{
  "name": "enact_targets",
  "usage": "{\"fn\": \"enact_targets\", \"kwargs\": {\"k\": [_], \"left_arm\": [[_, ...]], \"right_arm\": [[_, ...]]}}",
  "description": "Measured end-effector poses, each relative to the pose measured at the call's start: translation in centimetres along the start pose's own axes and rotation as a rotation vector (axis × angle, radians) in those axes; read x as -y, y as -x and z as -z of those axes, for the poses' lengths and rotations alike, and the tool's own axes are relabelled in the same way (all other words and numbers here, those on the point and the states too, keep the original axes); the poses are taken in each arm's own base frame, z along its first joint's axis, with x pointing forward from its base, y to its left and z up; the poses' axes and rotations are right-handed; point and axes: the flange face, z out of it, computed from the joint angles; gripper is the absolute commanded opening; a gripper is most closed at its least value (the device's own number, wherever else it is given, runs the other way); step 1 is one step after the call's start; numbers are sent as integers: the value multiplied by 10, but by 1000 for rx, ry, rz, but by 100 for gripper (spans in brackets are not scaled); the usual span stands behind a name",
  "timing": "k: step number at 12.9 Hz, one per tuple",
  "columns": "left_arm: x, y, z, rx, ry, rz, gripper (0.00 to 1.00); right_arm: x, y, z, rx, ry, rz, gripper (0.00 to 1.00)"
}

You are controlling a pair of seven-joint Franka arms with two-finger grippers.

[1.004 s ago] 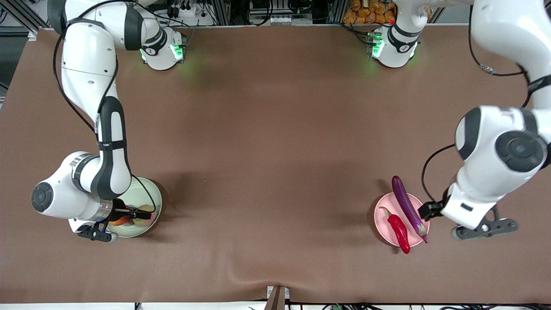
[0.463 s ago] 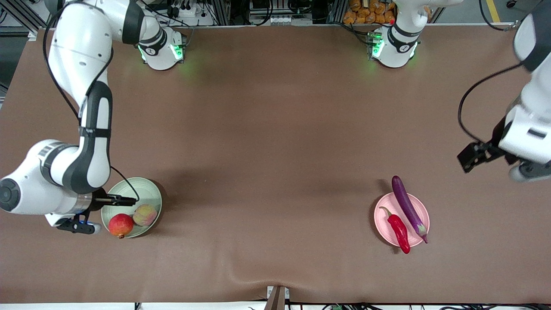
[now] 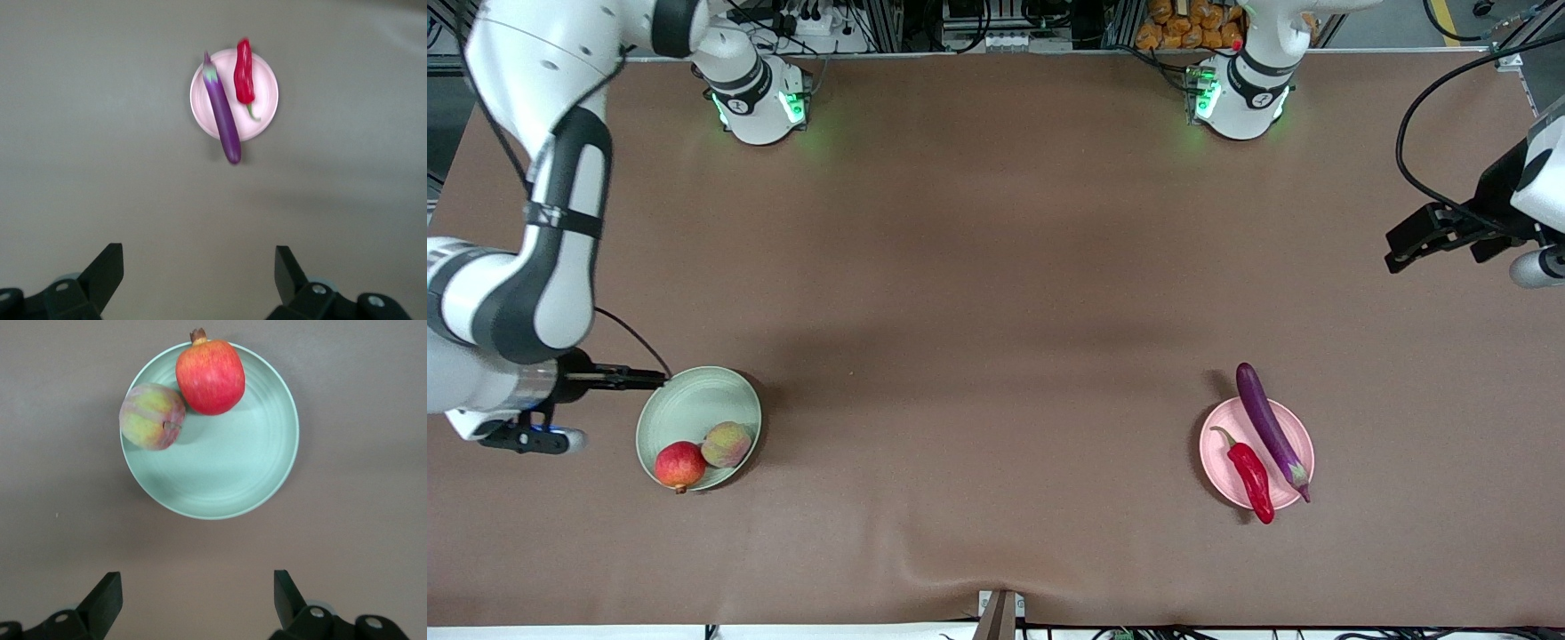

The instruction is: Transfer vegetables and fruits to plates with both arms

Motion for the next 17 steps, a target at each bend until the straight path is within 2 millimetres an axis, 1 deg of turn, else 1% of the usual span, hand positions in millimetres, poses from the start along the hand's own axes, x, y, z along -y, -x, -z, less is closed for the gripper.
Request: {"fn": "enact_targets", "kwargs": {"k": [2, 3, 4, 6, 8, 10, 11, 12, 15, 17], "left_arm": [[5, 13, -5, 24, -1, 5, 100], [9, 19, -3, 26, -1, 8, 100], [13, 26, 0, 24, -2, 10, 100], [18, 36, 1, 27, -5, -7, 100], [28, 41, 3, 27, -6, -28, 100], [37, 49, 3, 30, -9, -31, 100], [39, 54, 4, 31, -10, -30, 100], [40, 60, 3, 34, -12, -29, 100], [41, 69, 0, 43, -16, -30, 100], [41, 73, 4, 35, -16, -30, 100]], "right_arm": [[-5, 19, 32, -18, 4, 45, 100], [-6, 30, 48, -31, 9, 47, 100], [-4, 42, 63, -45, 20, 41, 100], [11, 69, 92, -78, 25, 36, 100], [22, 102, 116, -114, 13, 39, 100], [24, 134, 139, -134, 3, 36, 100], [23, 145, 150, -135, 1, 35, 100], [23, 154, 157, -133, -1, 33, 100], [18, 171, 170, -125, 4, 5, 100], [24, 183, 177, -108, 38, 0, 100]]}}
